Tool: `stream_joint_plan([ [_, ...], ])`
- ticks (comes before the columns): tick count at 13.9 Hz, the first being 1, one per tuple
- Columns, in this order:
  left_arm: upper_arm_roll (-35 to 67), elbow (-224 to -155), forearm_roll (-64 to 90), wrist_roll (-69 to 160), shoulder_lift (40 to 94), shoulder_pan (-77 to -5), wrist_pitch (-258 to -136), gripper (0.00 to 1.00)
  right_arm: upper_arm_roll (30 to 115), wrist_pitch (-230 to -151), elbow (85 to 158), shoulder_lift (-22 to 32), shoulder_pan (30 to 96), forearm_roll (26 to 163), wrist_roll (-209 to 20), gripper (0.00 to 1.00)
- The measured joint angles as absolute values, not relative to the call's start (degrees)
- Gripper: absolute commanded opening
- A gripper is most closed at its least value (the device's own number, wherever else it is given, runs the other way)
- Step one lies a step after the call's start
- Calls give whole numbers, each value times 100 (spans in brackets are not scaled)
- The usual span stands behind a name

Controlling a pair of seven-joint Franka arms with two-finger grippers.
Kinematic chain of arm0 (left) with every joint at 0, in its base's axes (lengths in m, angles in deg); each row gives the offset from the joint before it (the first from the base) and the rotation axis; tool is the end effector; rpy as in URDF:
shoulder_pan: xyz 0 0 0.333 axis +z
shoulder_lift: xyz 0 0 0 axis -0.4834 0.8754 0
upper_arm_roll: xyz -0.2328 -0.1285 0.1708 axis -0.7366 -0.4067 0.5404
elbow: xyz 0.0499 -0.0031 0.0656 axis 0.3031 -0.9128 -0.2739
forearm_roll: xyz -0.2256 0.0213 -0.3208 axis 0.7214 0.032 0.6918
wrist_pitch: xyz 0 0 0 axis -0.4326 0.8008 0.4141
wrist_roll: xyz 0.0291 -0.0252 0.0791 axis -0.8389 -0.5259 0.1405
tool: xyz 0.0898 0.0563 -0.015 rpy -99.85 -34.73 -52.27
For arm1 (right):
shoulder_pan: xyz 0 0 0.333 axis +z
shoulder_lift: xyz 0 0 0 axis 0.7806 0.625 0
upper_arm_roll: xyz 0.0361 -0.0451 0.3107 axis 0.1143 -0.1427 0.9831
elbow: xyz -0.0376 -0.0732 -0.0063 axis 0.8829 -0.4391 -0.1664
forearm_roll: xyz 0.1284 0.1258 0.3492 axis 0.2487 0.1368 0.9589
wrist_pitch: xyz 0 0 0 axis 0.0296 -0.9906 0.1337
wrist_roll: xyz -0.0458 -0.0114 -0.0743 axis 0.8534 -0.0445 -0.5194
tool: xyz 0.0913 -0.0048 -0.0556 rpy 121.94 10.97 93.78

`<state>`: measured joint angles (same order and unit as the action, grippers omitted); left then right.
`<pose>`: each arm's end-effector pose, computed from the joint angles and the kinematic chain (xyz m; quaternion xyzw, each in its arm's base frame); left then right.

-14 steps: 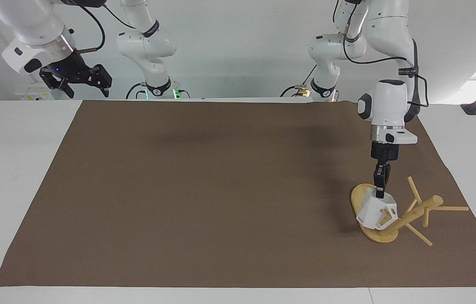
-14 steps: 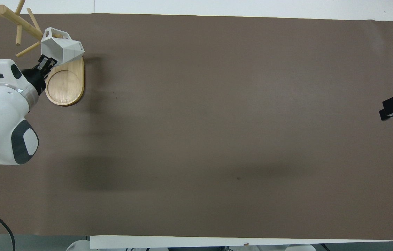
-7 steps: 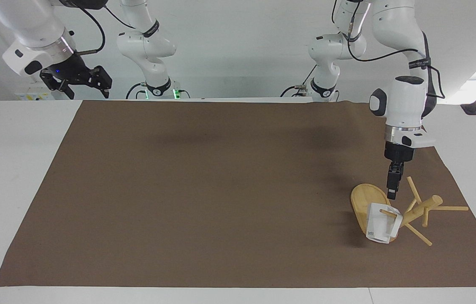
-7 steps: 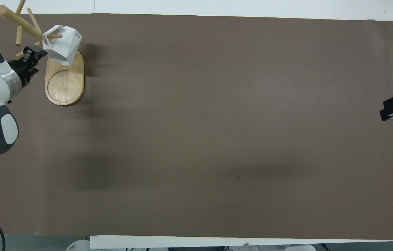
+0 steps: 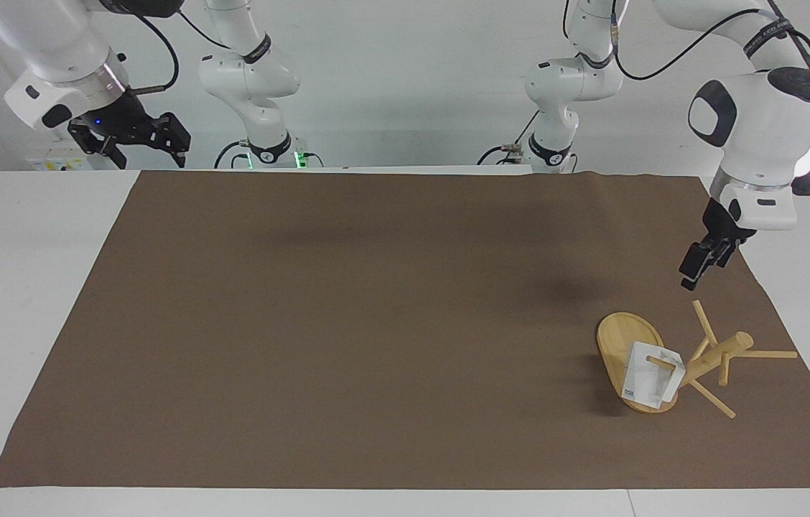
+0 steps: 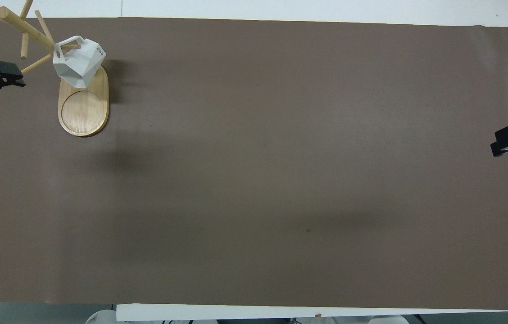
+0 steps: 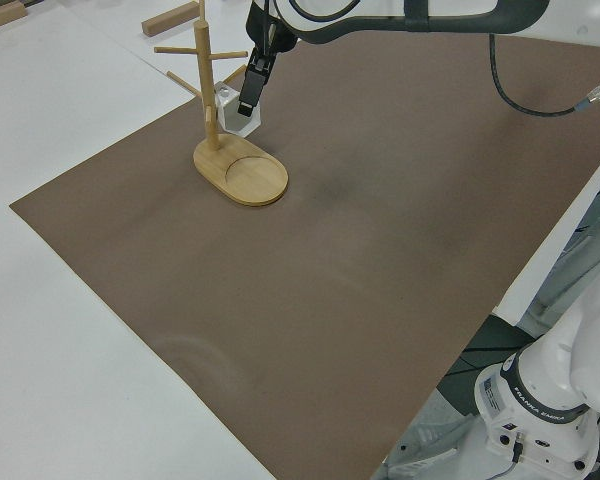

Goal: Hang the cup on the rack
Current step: 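Open the left gripper and withdraw it from the hanging mug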

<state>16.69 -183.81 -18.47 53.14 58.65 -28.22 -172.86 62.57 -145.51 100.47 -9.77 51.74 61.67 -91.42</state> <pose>0.5868 -0.0102 0.5366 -0.9812 -0.1679 -0.0910 0.0281 0.5241 -0.0278 0.6528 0.9951 0.0199 -0.0957 0.0136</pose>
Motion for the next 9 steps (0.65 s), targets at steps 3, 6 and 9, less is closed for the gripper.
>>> stream_joint_plan([
  [3, 1659, -17439, -1443, 4160, 5988, -2822, -15565, 100, 6263, -14551, 10048, -978, 5177, 6167, -9142, 100],
  [6, 1633, -16533, -1179, 3324, 6260, -2829, -14343, 100, 6263, -14551, 10049, -979, 5177, 6167, -9142, 100],
  [9, 1594, -16284, -1148, 2951, 6457, -2846, -14237, 100, 6263, -14551, 10050, -979, 5177, 6167, -9142, 100],
])
